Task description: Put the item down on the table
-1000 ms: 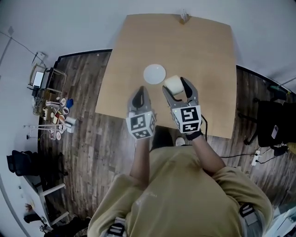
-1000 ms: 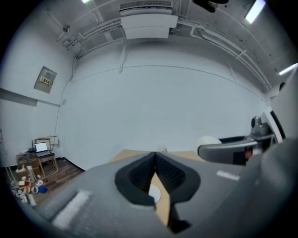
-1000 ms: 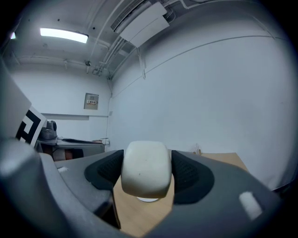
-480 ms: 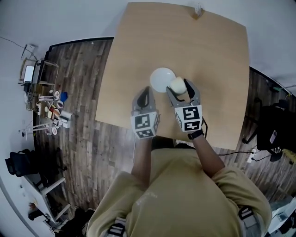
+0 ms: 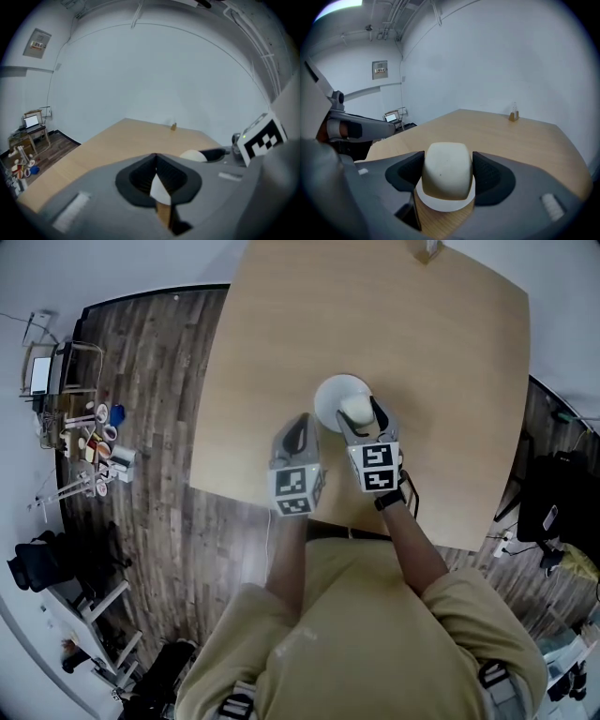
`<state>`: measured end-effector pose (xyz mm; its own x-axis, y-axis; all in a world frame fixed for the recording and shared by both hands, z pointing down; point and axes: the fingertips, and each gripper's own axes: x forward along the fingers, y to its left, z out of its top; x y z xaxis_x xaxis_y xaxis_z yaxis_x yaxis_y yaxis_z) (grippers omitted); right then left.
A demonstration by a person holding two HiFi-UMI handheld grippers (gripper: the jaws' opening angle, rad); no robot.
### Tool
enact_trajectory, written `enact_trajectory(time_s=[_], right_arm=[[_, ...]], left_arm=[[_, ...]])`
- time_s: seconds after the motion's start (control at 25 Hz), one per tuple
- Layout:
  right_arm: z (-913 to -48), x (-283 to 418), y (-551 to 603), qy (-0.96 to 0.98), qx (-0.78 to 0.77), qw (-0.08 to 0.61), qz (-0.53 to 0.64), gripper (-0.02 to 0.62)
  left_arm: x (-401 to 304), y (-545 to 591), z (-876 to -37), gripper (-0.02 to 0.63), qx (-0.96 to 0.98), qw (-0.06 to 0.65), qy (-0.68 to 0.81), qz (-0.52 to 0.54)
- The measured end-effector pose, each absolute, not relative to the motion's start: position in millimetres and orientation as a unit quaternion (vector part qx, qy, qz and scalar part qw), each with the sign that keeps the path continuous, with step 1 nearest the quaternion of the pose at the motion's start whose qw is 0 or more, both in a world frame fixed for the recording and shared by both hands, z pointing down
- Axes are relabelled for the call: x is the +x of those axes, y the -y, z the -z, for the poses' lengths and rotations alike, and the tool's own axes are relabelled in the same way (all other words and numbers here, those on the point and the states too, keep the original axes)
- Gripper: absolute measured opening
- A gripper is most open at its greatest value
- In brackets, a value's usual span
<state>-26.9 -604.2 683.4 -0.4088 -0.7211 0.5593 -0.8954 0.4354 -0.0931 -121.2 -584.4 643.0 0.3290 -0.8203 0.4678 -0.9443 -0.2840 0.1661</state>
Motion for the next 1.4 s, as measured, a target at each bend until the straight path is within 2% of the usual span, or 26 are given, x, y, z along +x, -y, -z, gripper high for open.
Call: enact_trajectory(time_s=[0.36,0.84,1.08,1.4], right_arm=[[-754,-44,626,0.802,0.482,0.28,-0.214,0.324],[-787,-50,632,0.792,0.464,0.326,-0.223,0.327],[-754,-42,619,0.807,0.47,0.292,-0.207,0.324],[-659,-3,591,0.812,0.516,0.205,-0.18,0.33]], left_arm=[[-137,600,-687,0.002,0.776,0.243,0.559,-0.162],[-139,600,-692,0.002,0.772,0.25,0.562,-0.158],[-135,590,-667,0.002,0.775,0.233,0.569,-0.144],[-114,561,-608,0.002,0.788,0.196,0.571,-0.117]])
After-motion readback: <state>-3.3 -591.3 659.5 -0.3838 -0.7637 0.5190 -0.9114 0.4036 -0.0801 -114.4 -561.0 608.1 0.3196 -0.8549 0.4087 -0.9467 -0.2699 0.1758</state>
